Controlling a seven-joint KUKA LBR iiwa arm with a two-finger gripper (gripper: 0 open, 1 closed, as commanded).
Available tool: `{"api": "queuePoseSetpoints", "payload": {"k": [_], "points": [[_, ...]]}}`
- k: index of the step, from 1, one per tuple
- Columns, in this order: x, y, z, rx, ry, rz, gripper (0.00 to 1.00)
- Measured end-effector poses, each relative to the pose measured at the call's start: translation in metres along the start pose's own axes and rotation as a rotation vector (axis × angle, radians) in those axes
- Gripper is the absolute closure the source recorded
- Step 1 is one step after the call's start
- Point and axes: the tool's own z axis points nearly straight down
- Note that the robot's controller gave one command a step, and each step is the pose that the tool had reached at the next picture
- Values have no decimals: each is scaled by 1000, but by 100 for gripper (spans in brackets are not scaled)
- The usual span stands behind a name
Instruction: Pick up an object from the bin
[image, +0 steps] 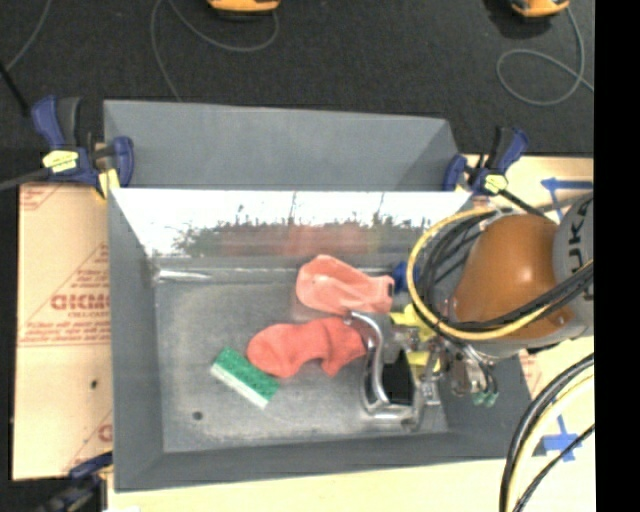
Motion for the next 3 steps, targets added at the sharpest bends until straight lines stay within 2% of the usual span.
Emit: {"api": "queuePoseSetpoints", "payload": {"k": [1, 2, 3], "points": [[-2, 0, -4, 1, -8, -3, 0], [-22, 14, 2, 3, -5, -53, 0], [-50, 33, 14, 0, -11, -78, 0]]}}
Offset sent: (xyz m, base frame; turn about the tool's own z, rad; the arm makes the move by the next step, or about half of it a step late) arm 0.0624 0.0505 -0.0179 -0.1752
